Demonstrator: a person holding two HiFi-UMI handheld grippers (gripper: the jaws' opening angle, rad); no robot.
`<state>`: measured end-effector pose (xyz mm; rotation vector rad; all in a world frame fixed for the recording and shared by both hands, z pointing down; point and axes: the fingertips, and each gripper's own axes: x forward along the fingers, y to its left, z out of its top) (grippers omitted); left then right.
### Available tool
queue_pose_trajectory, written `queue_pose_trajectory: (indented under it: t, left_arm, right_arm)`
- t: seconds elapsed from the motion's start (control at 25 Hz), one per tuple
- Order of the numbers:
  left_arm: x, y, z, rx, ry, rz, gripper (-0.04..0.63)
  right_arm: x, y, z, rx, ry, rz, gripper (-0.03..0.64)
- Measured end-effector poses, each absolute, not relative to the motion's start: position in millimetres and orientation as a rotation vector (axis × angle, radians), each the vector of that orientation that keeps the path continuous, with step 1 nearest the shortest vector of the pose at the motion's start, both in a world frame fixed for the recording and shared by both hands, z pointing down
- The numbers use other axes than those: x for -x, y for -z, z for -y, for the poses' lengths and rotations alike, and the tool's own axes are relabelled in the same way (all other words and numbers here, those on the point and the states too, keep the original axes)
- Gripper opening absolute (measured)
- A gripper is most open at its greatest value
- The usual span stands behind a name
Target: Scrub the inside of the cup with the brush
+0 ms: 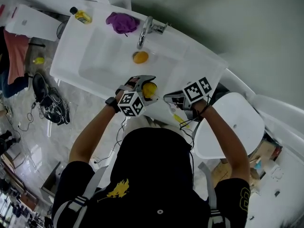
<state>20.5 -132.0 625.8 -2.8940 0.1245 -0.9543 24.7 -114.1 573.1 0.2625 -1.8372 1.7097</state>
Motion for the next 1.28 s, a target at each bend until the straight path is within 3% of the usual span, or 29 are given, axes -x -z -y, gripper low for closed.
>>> queue_pose_trajectory:
  t: [0.32,0.84,1.0,1.28]
  left_arm:
    - [-16.6,-639.4,131.3,2.944,1.003,-0.115,0.451]
    - [11.2,-671.9,165.9,3.235,1.088,-0.528,0.451]
    - [21.6,-695.8,186.1,3.301,1.112,-0.744,0.451]
    - [40.4,-735.5,232.3,3.378,1.014,-1.115,0.451]
  right_arm:
    - [-20.4,-581.8,106.2,-0.232,-1.593,1.917,0.083]
    - [-10.4,-589.7,107.3,-0.26,-2.017,1.948,0.075]
    - [-13.6,-598.9,115.2,-0.268,-2.081,1.989,0.186]
    - [-15.6,-688.9,105.7,-0.435,-1.76,1.936,0.113]
